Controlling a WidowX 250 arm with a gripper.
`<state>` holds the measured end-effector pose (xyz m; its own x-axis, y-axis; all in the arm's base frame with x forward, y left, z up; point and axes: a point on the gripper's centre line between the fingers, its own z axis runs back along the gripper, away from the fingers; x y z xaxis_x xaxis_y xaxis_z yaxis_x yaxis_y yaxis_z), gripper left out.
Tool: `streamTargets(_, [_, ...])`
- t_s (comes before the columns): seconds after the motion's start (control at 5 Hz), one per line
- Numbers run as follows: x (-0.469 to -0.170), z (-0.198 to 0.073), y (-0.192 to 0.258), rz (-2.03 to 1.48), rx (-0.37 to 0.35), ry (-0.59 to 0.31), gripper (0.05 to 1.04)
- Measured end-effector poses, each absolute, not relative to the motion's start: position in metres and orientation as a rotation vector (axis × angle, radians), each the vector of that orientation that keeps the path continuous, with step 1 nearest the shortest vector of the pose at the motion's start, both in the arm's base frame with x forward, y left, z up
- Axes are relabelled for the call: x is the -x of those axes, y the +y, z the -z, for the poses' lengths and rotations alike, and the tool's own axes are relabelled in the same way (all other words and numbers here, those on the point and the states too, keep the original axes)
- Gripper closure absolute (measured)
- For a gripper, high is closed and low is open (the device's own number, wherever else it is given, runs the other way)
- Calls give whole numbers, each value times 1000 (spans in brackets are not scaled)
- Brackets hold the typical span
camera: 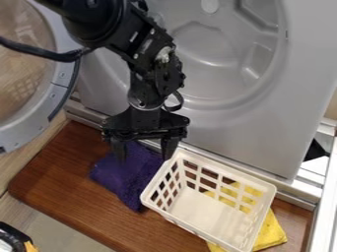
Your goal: Move the purple towel to the left end of the table
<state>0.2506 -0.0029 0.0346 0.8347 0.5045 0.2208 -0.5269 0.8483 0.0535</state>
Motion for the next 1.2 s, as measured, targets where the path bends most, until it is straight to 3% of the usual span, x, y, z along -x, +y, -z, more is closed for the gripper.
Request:
streamTargets(0.6, [-252, -17, 32, -682, -68, -144, 83])
streamTargets(1.0, [-268, 21, 60, -777, 2, -165, 83])
streamTargets(1.2, [-276, 41, 60, -795, 3, -182, 83])
